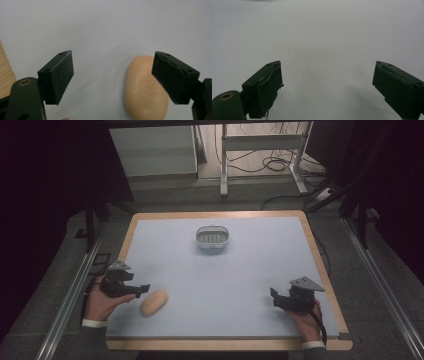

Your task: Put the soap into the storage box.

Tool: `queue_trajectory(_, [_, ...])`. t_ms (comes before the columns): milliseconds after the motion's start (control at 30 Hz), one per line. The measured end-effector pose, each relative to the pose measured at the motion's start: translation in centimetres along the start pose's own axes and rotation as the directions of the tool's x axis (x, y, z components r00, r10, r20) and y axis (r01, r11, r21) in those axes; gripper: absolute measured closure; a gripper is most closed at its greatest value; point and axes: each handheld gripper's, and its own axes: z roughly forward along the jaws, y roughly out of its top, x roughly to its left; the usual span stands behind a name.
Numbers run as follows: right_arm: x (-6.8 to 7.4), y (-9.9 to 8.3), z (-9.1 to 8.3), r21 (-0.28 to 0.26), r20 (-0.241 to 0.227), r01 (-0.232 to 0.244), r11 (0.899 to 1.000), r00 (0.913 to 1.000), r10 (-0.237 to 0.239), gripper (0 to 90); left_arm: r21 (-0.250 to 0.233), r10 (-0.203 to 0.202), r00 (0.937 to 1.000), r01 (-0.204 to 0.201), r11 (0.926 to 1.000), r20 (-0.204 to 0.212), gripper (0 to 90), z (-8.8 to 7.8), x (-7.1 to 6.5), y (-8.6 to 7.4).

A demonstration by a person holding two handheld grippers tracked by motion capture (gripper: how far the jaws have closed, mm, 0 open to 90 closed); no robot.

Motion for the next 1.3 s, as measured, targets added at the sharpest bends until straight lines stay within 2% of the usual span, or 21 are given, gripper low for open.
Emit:
queue_trajectory(67, [0.0,0.0,0.0,-0.002,0.000,0.004,1.000,1.0000,-0.004,9.1,-0.003,0.008,1.0000,-0.008,1.0000,0.003,20.0,0.1,-0.4,0.2])
queue_trajectory(233, [0.0,0.0,0.0,0.000,0.001,0.007,1.000,1.0000,-0.007,9.1,0.029,0.022,0.9996,-0.023,0.9993,0.018,21.2,0.7,-1.1,0.6])
queue_trajectory(533, [0.1,0.0,0.1,0.006,0.009,0.009,1.000,0.9999,-0.009,9.1,0.061,0.035,0.9986,-0.038,0.9974,0.038,21.2,1.4,-1.5,0.9])
queue_trajectory(700, [0.2,0.0,0.1,0.007,0.015,0.016,1.000,0.9998,-0.016,9.1,0.105,0.057,0.9972,-0.062,0.9925,0.049,20.8,2.3,-1.9,0.8])
queue_trajectory(1067, [0.3,0.0,0.1,0.005,0.024,0.021,1.000,0.9995,-0.022,9.1,0.153,0.088,0.9941,-0.097,0.9834,0.064,20.7,3.1,-2.9,-0.6])
queue_trajectory(1167, [0.3,0.0,0.1,0.006,0.029,0.026,1.000,0.9992,-0.026,9.1,0.166,0.086,0.9942,-0.095,0.9814,0.064,20.7,3.2,-3.1,-1.0])
queue_trajectory(1300, [0.4,0.0,0.1,0.008,0.031,0.025,1.000,0.9992,-0.026,9.1,0.181,0.100,0.9941,-0.106,0.9778,0.041,20.6,3.5,-3.6,-1.4])
